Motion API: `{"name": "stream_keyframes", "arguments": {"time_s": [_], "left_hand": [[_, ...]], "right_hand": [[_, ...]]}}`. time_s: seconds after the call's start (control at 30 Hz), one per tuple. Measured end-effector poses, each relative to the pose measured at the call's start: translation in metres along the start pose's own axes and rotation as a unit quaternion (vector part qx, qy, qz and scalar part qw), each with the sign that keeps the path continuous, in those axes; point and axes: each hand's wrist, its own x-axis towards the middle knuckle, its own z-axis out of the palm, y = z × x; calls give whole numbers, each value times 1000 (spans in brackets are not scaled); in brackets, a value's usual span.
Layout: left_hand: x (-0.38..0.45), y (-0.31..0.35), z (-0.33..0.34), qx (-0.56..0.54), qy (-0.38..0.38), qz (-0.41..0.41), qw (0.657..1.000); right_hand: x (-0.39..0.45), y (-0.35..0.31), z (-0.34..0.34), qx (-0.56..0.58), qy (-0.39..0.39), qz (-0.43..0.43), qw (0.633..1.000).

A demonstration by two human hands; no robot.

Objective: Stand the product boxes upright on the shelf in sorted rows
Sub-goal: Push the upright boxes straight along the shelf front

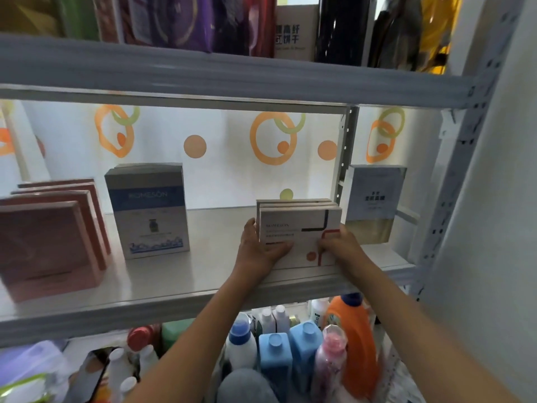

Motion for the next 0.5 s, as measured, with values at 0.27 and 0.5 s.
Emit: {"name": "stream_keyframes", "arguments": {"time_s": [0.27, 0.5], "left_hand": [[-6, 10, -1, 22, 20, 38, 999], [-13, 21, -3, 34, 33, 39, 998]], "right_hand": [[-3, -1, -13, 27, 11, -17, 999], [-5, 0, -13, 10, 24, -50, 998]]}}
